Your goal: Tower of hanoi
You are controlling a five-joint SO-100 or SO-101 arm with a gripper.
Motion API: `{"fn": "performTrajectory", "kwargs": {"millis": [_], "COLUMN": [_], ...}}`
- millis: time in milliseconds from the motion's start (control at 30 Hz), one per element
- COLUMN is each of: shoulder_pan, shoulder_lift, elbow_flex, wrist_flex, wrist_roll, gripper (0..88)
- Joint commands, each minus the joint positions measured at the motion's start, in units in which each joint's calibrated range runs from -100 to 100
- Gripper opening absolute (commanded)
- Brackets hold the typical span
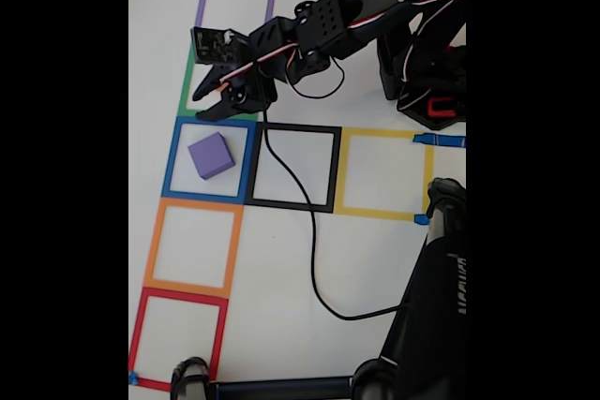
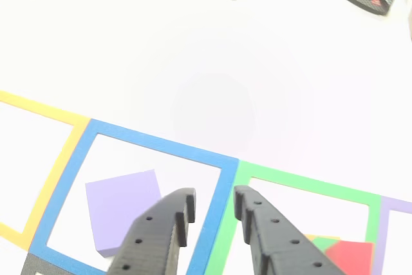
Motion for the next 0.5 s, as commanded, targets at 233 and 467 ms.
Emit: {"fn": "performTrajectory", "kwargs": {"millis": [233, 467], "shoulder_pan": [10.5, 19.7], "shoulder_lift": [-20.6, -15.5], "elbow_flex": [-38.3, -60.2], "wrist_flex": [62.4, 76.7], "wrist_roll": [0.0, 0.0], "gripper": [1.1, 1.1]}}
